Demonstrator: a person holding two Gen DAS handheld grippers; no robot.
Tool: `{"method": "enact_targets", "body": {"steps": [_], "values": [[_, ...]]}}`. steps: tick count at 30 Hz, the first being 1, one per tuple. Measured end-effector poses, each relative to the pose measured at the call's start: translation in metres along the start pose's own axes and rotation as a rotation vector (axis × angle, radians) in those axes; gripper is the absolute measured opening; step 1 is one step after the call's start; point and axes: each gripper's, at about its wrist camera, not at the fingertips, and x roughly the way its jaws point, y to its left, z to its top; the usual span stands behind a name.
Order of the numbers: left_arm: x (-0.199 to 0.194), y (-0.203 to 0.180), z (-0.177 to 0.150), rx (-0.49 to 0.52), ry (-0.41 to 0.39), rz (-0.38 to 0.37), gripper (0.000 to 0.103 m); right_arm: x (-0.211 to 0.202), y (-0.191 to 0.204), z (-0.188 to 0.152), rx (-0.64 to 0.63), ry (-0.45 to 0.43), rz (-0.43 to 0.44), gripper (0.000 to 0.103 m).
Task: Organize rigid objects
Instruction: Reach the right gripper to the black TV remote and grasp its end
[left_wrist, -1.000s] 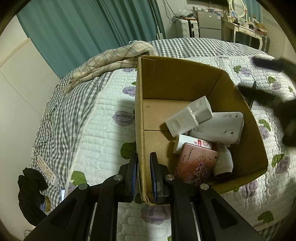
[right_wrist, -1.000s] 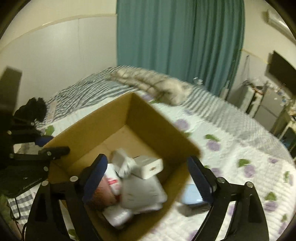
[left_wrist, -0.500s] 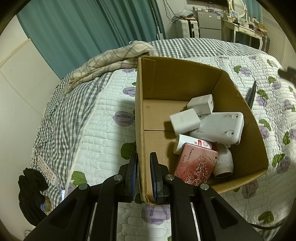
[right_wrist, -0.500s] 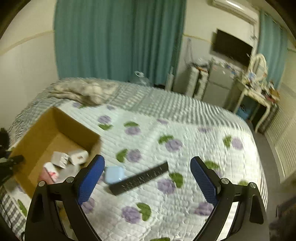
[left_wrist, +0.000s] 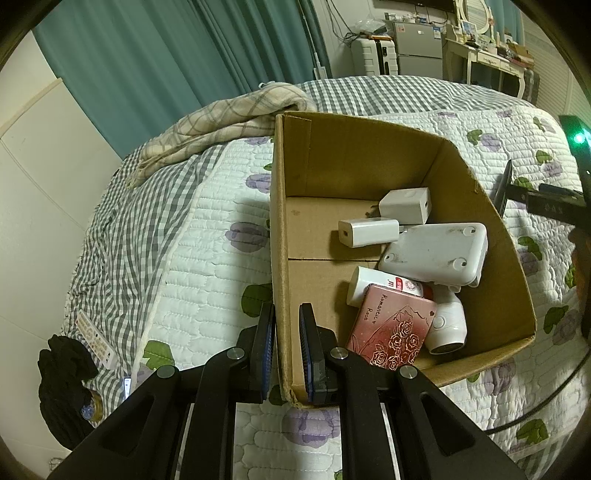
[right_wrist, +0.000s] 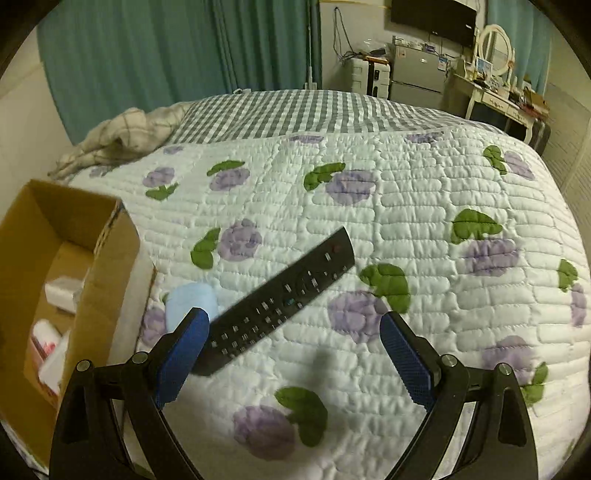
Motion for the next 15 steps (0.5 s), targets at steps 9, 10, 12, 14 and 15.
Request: {"method": "enact_targets", "body": {"steps": [9, 10, 12, 14, 15], "values": [[-0.001, 0.000, -0.001, 0.000, -0.001, -0.001, 0.013, 0.034, 0.010, 0.005, -0.010, 0.078, -0.030, 0.093], [-0.001, 0.001, -0.001, 0.001, -0.001, -0.001, 0.013, 0.036, 0.011, 0.003, -0.016, 0.086, -0.027, 0.093], [-0.001, 0.001, -0.001, 0.000, -0.001, 0.000, 0.013, 0.034, 0.008, 0.001, -0.012, 0.084, -0.024, 0.093], [-0.001, 0.001, -0.001, 0.001, -0.001, 0.000, 0.013, 0.029, 0.007, 0.000, -0.019, 0.083, -0.026, 0.091], [-0.001, 0.001, -0.001, 0.001, -0.001, 0.000, 0.013, 0.027, 0.007, -0.002, -0.029, 0.082, -0.027, 0.088]]}}
